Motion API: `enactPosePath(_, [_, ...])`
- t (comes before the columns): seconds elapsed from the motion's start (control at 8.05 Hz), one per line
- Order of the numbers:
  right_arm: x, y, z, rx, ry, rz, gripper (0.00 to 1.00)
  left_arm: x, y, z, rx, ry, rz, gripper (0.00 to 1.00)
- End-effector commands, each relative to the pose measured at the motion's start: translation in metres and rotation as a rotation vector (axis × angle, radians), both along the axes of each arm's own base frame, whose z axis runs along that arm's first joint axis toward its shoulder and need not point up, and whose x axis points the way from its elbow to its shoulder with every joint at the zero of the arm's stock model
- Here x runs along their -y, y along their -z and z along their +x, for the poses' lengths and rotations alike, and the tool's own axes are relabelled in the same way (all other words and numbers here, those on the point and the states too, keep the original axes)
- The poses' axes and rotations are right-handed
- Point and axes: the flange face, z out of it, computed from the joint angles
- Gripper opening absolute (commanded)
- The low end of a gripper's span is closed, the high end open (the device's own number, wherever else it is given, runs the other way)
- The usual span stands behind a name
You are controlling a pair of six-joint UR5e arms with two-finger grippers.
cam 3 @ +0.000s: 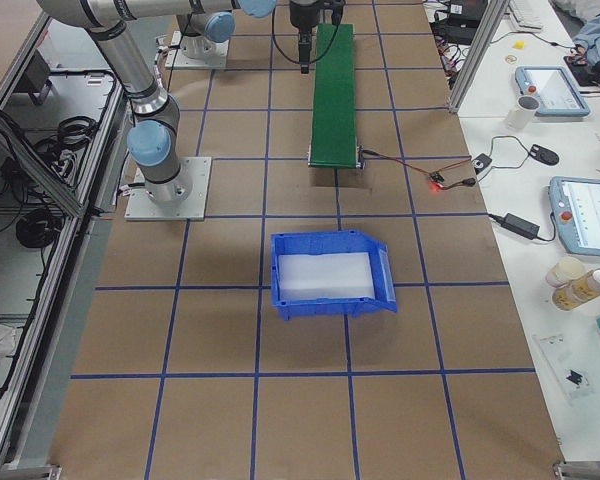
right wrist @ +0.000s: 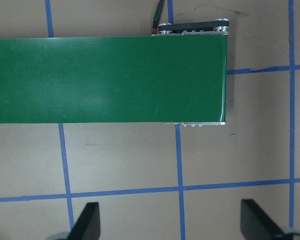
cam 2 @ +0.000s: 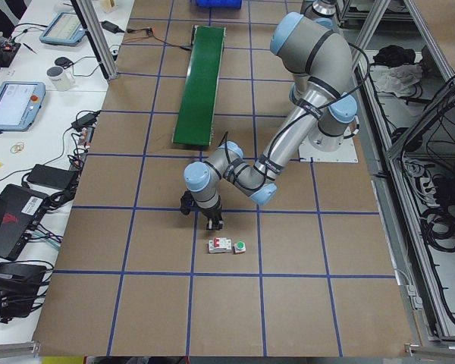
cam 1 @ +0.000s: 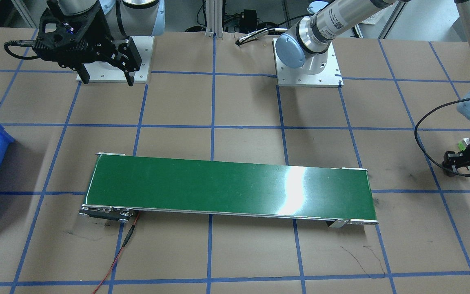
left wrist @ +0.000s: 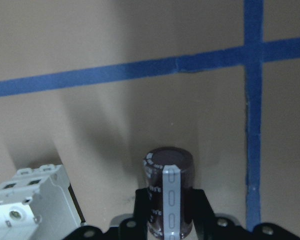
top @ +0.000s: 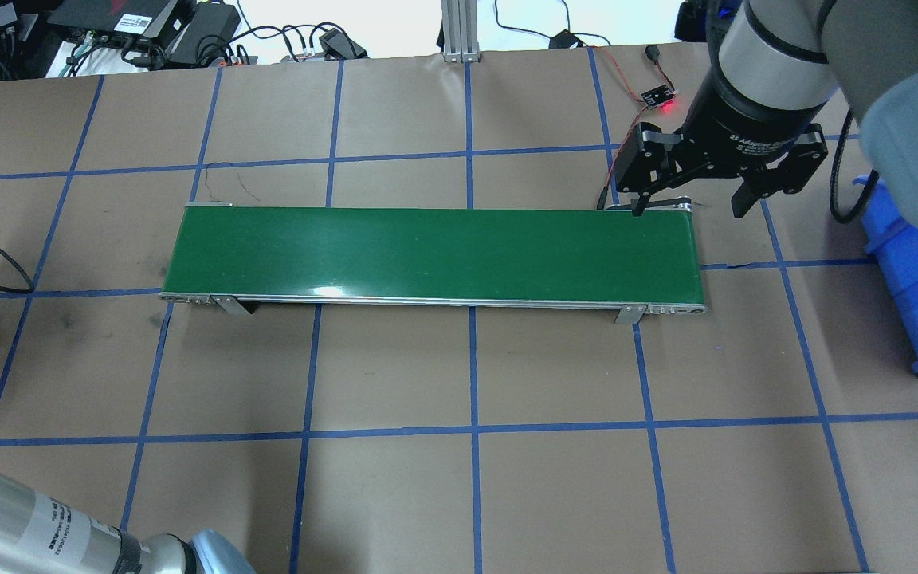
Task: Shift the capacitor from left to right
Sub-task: 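Carry the capacitor with the left gripper over the belt's near end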
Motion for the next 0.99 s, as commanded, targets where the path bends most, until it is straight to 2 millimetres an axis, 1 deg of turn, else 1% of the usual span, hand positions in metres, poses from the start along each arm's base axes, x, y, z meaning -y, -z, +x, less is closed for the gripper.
enactPosePath(0.0, [0.0,0.0,0.0,0.0,0.0,0.002,1.0,-0.005,-0.032,-0.006,-0.009,-0.002,0.006,0.0])
enactPosePath(0.12, [0.0,0.0,0.0,0.0,0.0,0.002,1.0,-0.003,-0.065,-0.025,-0.038,-0.001,-0.035,0.0])
enactPosePath(0.25, [0.0,0.0,0.0,0.0,0.0,0.002,1.0,-0.001,-0.098,-0.05,-0.062,-0.028,-0.076,0.0])
enactPosePath(0.37, [0.0,0.0,0.0,-0.002,0.0,0.002,1.0,0.013,-0.131,-0.093,-0.058,-0.004,-0.109,0.0])
enactPosePath(0.5, [0.0,0.0,0.0,-0.002,0.0,0.002,1.0,0.034,-0.149,-0.145,-0.051,0.066,-0.141,0.0])
enactPosePath(0.62, [0.0,0.0,-0.001,-0.002,0.002,0.002,1.0,0.049,-0.168,-0.197,-0.03,0.067,-0.175,0.0])
enactPosePath(0.75, [0.0,0.0,0.0,-0.003,0.0,0.001,1.0,0.062,-0.168,-0.247,-0.042,0.083,-0.185,0.0])
enactPosePath(0.87, [0.0,0.0,0.0,-0.003,0.0,0.001,1.0,0.071,-0.167,-0.283,-0.051,0.123,-0.189,0.0])
